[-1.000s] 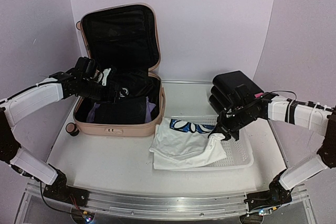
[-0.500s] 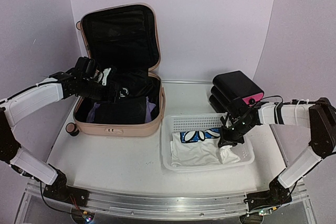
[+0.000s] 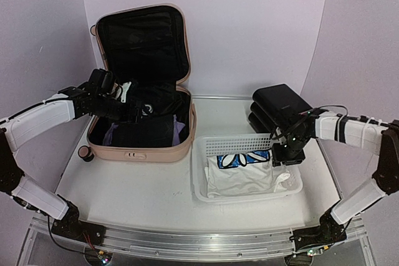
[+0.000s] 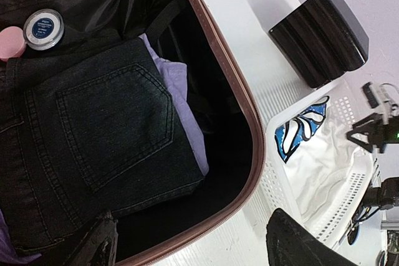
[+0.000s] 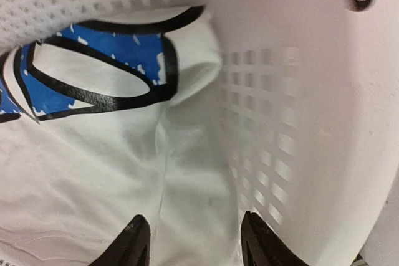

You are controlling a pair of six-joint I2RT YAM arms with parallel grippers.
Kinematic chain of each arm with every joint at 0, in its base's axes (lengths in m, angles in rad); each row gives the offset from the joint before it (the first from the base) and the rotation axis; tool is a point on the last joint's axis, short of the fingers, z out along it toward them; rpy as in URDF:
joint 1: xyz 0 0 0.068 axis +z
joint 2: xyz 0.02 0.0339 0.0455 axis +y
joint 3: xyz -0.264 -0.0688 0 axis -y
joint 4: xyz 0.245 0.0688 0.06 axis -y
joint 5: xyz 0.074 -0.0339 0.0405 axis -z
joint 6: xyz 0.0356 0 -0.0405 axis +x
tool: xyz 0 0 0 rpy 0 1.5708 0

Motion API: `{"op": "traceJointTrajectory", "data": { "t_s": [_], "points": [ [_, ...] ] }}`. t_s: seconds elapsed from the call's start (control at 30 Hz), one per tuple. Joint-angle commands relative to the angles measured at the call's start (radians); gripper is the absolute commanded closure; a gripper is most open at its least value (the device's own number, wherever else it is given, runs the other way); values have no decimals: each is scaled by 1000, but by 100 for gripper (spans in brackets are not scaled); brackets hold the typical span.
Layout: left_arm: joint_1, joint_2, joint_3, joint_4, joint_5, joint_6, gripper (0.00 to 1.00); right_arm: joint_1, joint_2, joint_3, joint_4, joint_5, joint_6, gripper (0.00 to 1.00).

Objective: Open, take out, and arrange the luggage

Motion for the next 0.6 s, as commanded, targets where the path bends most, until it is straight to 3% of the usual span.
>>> {"op": "traceJointTrajectory", "data": {
  "t_s": [0.0,0.13,0.3,0.37,0.57],
  "points": [
    [-2,-39,4,20,-27,24,17,-1,-123,144,-360,123,-44,43],
    [-2,-4,18,11,-39,27,17,3,-150,177,-395,33,-58,42],
    [-3,56,42,8,-5,19,17,5,-113,116,-167,-362,-51,53],
    [-13,91,65,6,5,17,16,4,-77,90,-129,-329,-45,58],
    [-73,194,130,-3,-40,17,16,5,42,11,-115,-5,-33,68]
  ]
}}
